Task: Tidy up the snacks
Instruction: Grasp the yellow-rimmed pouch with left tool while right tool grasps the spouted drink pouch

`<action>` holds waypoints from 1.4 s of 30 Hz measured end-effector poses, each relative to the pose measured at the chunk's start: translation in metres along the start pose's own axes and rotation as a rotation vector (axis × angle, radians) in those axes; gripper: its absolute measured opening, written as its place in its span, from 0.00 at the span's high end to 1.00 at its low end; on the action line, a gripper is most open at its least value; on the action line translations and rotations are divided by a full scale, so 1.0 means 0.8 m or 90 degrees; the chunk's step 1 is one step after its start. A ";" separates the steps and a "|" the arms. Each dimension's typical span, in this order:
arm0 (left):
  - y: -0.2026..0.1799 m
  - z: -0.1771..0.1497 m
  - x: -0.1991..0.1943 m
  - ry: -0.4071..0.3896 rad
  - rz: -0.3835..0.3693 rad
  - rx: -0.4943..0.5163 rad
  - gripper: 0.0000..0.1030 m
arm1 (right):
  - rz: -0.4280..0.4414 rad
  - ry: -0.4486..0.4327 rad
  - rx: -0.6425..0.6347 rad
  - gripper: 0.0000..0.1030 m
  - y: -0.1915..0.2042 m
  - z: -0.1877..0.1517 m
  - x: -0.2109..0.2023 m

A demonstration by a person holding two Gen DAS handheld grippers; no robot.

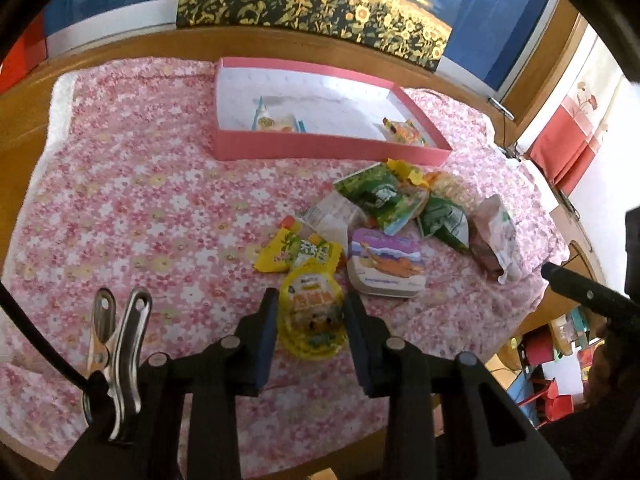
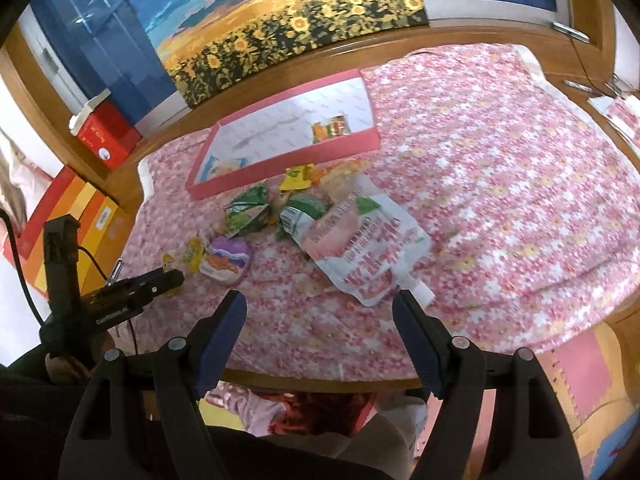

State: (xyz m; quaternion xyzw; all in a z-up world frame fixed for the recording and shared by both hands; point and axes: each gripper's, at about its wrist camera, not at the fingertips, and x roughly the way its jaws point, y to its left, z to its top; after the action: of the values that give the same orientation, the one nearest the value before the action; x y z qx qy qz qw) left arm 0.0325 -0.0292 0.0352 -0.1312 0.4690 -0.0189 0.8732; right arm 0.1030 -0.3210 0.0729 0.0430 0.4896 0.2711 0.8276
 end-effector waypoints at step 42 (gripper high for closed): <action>-0.035 0.063 -0.008 -0.046 0.071 -0.064 0.67 | 0.062 0.019 -0.253 0.32 -0.014 0.102 0.033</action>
State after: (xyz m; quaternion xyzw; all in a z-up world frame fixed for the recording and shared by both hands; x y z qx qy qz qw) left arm 0.0724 -0.0444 0.0739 -0.1492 0.4444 0.0582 0.8814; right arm 0.1856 -0.3021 0.0908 -0.1016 0.4364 0.4023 0.7983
